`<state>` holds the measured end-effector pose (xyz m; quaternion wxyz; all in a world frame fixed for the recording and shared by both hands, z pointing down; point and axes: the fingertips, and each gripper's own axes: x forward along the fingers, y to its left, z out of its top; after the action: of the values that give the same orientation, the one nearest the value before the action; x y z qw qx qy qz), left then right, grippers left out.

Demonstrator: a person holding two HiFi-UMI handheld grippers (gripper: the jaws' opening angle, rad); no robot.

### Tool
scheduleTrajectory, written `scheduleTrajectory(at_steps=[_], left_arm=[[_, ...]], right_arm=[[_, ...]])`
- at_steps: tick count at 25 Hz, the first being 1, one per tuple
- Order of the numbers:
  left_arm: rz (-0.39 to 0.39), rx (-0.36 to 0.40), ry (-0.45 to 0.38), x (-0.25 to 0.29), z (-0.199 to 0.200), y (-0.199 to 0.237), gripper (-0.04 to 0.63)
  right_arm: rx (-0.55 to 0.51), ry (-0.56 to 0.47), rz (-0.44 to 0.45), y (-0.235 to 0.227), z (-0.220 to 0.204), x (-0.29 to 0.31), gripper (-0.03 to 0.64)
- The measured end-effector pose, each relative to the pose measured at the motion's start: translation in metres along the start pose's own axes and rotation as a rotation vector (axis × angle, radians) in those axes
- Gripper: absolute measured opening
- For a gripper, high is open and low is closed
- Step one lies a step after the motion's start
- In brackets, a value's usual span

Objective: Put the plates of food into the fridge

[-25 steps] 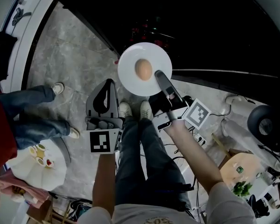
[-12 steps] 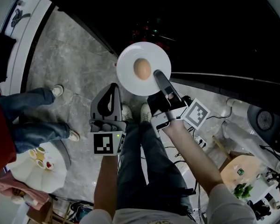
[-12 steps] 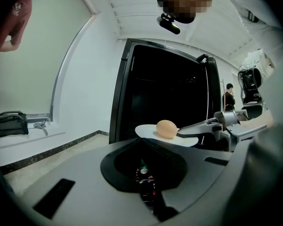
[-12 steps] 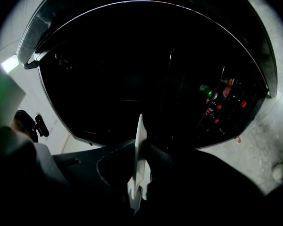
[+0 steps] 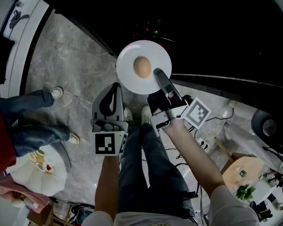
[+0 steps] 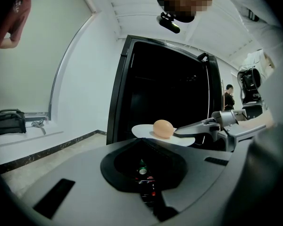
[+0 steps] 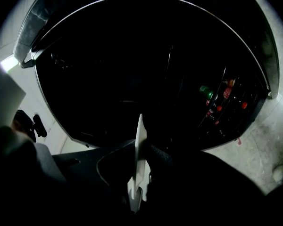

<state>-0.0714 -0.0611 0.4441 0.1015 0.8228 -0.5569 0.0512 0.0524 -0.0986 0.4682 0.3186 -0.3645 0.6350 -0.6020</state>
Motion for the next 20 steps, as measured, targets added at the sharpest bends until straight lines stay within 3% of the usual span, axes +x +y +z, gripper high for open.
scheduleTrajectory(at_steps=[20], left_arm=[[-0.024,0.013,0.006,0.025,-0.012,0.005,0.006]], right_arm=[[0.000,-0.063,-0.034,-0.023,0.016,0.019,0.031]])
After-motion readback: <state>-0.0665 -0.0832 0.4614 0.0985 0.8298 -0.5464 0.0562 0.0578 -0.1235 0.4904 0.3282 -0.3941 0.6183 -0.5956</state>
